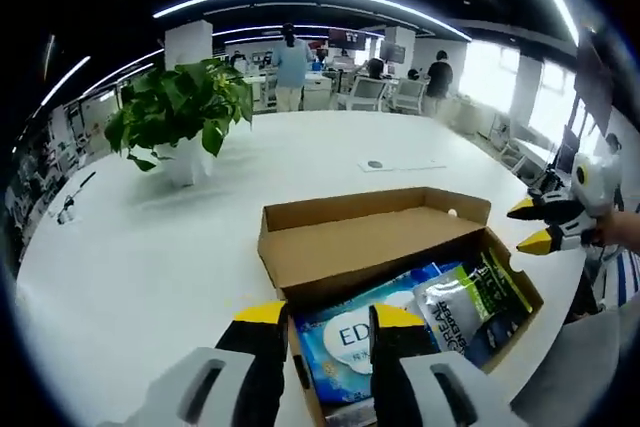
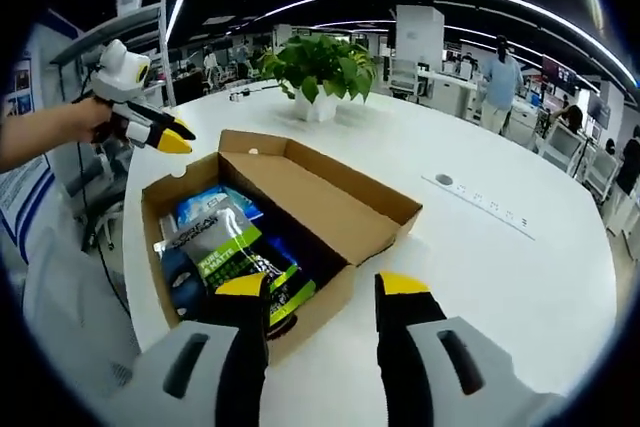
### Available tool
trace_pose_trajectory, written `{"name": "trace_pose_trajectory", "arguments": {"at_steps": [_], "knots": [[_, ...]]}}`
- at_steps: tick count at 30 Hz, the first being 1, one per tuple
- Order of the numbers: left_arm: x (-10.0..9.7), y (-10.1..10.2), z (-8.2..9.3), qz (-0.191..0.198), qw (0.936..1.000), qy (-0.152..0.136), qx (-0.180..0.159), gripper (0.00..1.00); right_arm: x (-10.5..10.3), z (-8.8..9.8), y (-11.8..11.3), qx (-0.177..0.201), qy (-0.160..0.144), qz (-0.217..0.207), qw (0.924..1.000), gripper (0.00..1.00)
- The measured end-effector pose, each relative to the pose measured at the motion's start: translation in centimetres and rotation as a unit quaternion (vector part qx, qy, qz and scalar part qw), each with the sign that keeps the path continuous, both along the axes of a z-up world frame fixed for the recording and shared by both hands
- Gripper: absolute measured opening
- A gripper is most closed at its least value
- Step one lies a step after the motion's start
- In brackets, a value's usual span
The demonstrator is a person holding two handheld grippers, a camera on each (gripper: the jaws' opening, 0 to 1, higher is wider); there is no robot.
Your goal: Operate the shoe box by opening the lid, removing the specified soft item, and placing it in the target area until the item is outside and the box remains undamaged.
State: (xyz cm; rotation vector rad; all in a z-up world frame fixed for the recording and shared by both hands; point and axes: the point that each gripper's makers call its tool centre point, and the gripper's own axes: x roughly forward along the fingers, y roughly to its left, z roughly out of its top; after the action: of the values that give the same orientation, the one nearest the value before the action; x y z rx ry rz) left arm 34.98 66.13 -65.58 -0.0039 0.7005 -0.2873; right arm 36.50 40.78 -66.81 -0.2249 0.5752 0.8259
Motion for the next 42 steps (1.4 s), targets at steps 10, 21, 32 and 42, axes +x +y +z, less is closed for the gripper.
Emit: {"name": "trace_pose_trajectory", "arguments": {"at_steps": [10,21,32,42], "knots": [[-3.1,-3.7,-1.8,-0.039,0.9977,0.041,-0.037,0.31,-2.5,1.0,-1.2,0.016,0.002,-0.009,0.9998,0.46],[-4.4,-7.1,-3.6,-0.067,0.9908,0.083,-0.083,0.29,-4.7,1.5,-1.9,0.019,-0.003,-0.009,0.9998,0.48],[-5.4,-9.6,-5.1,-0.094,0.9816,0.126,-0.109,0.27,-6.7,1.4,-1.6,0.026,-0.004,-0.003,0.9997,0.51],[-5.5,-10.5,-5.7,-0.108,0.9792,0.128,-0.114,0.19,-7.8,0.9,-1.1,0.028,0.005,0.004,0.9996,0.5]]}}
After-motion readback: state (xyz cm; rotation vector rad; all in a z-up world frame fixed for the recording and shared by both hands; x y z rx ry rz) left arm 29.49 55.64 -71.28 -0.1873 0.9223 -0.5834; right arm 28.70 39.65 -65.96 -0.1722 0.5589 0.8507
